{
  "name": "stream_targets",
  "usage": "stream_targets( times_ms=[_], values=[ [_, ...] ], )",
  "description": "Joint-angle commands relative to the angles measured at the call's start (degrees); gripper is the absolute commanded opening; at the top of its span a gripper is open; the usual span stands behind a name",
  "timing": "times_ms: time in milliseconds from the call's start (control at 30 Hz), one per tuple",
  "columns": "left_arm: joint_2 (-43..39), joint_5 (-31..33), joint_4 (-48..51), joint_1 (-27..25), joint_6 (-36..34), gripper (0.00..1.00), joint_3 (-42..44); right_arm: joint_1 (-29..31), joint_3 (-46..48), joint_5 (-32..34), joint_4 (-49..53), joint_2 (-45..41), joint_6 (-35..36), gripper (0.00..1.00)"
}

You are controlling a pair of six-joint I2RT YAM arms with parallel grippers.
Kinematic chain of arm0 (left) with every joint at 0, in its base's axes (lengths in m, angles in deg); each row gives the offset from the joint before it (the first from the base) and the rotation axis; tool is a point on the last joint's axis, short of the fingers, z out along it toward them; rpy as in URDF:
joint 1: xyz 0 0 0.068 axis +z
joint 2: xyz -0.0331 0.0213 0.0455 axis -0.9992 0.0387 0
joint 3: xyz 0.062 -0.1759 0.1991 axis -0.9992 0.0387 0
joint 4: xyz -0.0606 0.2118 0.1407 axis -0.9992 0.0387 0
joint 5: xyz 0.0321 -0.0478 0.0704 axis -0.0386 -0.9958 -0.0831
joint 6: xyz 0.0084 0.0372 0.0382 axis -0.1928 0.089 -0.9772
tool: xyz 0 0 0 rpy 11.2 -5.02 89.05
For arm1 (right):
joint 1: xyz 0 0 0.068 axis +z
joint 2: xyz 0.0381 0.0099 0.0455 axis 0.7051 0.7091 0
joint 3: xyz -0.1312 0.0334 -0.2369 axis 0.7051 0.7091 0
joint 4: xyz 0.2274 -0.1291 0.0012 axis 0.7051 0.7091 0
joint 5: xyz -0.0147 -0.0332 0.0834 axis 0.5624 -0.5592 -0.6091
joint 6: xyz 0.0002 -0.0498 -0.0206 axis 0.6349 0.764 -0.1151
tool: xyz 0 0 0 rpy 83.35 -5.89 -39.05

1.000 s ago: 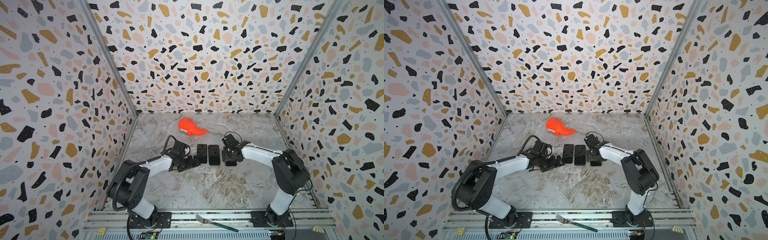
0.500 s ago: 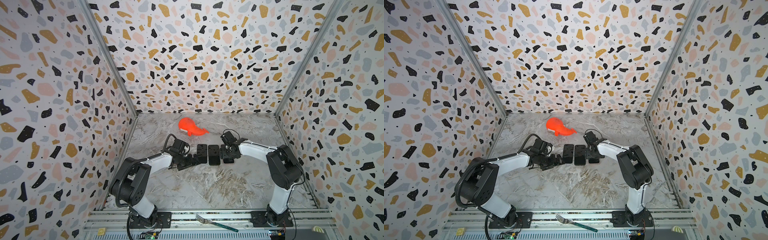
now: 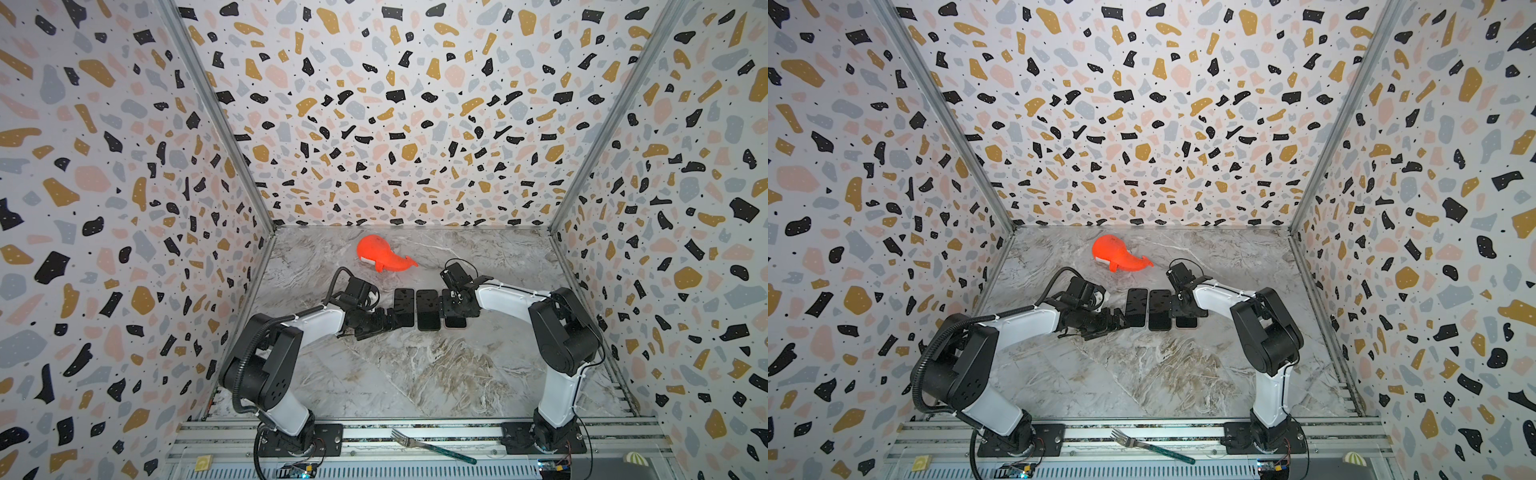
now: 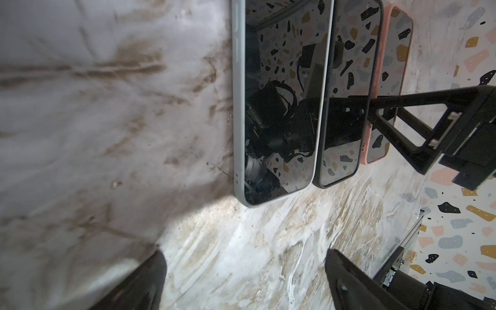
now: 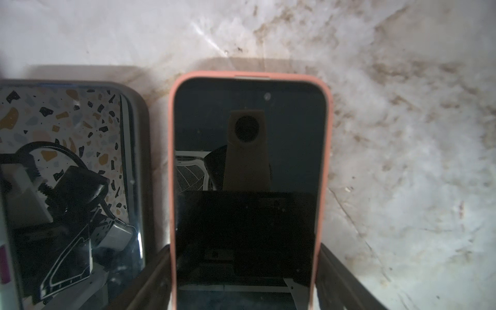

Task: Put the phone into the phone case

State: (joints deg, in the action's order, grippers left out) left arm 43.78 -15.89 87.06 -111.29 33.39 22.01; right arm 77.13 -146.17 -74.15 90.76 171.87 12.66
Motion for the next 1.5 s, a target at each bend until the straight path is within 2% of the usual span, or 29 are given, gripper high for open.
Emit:
stream_targets(
  times_ms=[0, 133, 300, 433, 567, 633, 700, 833, 900, 967, 1033, 1100, 1233, 1300, 1367, 1467],
  values=[
    [1.62, 0.92, 2.30, 0.36, -1.14, 0.95, -0.02, -0.17, -2.65, 0.40, 0.24, 0.10, -1.05, 0.85],
    [1.07, 1.81, 3.07, 0.55, -1.76, 0.97, -0.19, -0.14, -2.96, 0.14, 0.51, -0.20, -1.16, 1.00],
    [-0.64, 7.02, 6.47, 0.48, -3.88, 0.99, -1.82, -0.18, -2.49, 1.08, 1.06, -2.79, -1.16, 0.99],
    [-4.71, 14.92, 9.99, 0.53, -5.71, 1.00, -4.84, 0.15, -1.90, 2.60, 1.24, -7.75, 1.01, 0.99],
    [-9.91, 28.90, 9.15, 0.48, -6.89, 1.00, -7.40, 0.73, 6.26, 9.09, -7.48, -15.77, 11.21, 0.99],
    [-11.96, 34.88, 7.33, 0.59, -6.22, 1.00, -7.64, 0.18, 11.20, 15.14, -13.48, -19.50, 15.70, 1.00],
    [-15.38, 39.77, 1.35, 0.58, -6.70, 1.00, -5.27, -1.95, 18.22, 19.47, -22.81, -23.77, 21.31, 0.99],
    [-23.38, 53.00, -14.69, 0.64, -13.11, 1.00, 5.43, -7.87, 32.06, 14.25, -43.13, -31.15, 30.46, 0.95],
    [-25.41, 56.34, -20.06, 0.70, -19.83, 0.98, 9.26, -8.94, 41.20, 14.48, -58.45, -33.98, 38.60, 0.91],
    [-26.14, 63.44, -25.66, 1.30, -22.20, 0.96, 13.46, -10.23, 49.79, 13.74, -72.84, -35.73, 42.77, 0.87],
    [-26.61, 63.66, -31.78, 2.90, -26.23, 0.93, 17.54, -12.37, 54.70, 10.81, -82.11, -36.32, 43.04, 0.88],
    [-26.97, 61.32, -37.88, 4.74, -28.69, 0.90, 21.27, -15.49, 56.50, 6.67, -86.32, -35.81, 40.37, 0.89],
    [-26.26, 52.29, -53.10, 9.47, -34.13, 0.86, 28.31, -22.40, 59.27, -0.50, -93.65, -31.73, 36.00, 0.91],
    [-24.42, 48.83, -56.78, 12.59, -34.57, 0.84, 29.27, -26.33, 60.05, -5.36, -95.97, -30.28, 32.81, 0.91],
    [-22.10, 47.64, -61.48, 15.71, -33.27, 0.82, 30.91, -29.17, 59.99, -9.25, -97.30, -28.36, 31.27, 0.98],
    [-21.19, 40.93, -73.98, 21.32, -32.61, 0.76, 36.94, -29.66, 61.36, -9.91, -104.63, -23.77, 31.05, 0.99]
  ],
)
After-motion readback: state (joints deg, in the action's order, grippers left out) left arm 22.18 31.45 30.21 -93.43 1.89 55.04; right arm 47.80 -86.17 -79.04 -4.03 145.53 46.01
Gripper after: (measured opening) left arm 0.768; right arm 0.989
